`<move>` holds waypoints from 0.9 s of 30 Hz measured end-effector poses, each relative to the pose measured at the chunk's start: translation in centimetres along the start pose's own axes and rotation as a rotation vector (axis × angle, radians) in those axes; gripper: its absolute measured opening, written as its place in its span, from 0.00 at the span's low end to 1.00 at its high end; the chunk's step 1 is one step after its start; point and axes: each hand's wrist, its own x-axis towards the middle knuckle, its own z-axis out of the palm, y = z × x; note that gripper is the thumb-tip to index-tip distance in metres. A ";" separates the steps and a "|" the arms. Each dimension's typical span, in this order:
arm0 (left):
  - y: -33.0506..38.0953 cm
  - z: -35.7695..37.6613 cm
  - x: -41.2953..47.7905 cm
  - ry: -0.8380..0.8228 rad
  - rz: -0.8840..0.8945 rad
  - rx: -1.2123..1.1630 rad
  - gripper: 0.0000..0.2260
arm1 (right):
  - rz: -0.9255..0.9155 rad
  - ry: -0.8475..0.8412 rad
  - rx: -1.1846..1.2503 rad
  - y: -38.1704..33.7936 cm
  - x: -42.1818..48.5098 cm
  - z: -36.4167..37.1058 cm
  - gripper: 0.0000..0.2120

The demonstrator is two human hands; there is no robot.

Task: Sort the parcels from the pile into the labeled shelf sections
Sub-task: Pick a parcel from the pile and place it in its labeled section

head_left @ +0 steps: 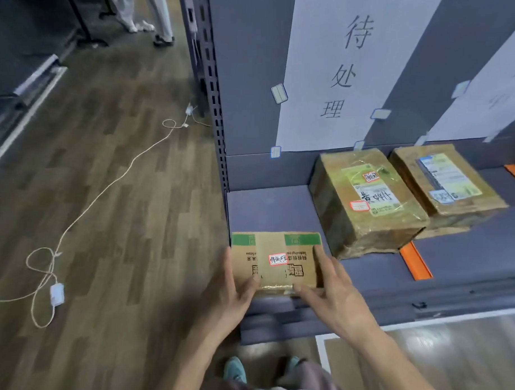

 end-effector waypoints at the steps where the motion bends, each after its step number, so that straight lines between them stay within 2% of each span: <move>1: -0.2 0.0 0.0 -0.006 0.022 0.014 0.39 | -0.018 0.035 -0.060 -0.1 -0.2 0.2 0.40; 4: -1.1 0.3 -0.9 0.000 0.168 0.123 0.43 | -0.096 0.116 -0.205 -0.6 -0.9 1.1 0.38; 7: -1.4 0.8 -1.0 0.007 0.259 0.225 0.44 | -0.096 0.138 -0.246 -0.9 -0.8 1.8 0.40; 15: 0.2 1.0 2.8 0.039 0.234 0.258 0.43 | -0.197 0.253 -0.515 -1.6 2.7 1.1 0.35; 19: 1.2 1.3 4.7 0.077 0.204 0.308 0.44 | -0.230 0.229 -0.563 -1.5 5.1 0.6 0.35; 23: 2.1 1.7 6.0 0.114 0.175 0.319 0.45 | -0.235 0.137 -0.621 -1.7 7.4 0.2 0.35; 27: 2.7 1.5 8.1 0.129 0.158 0.432 0.45 | -0.228 0.128 -0.629 -2.0 9.4 0.1 0.34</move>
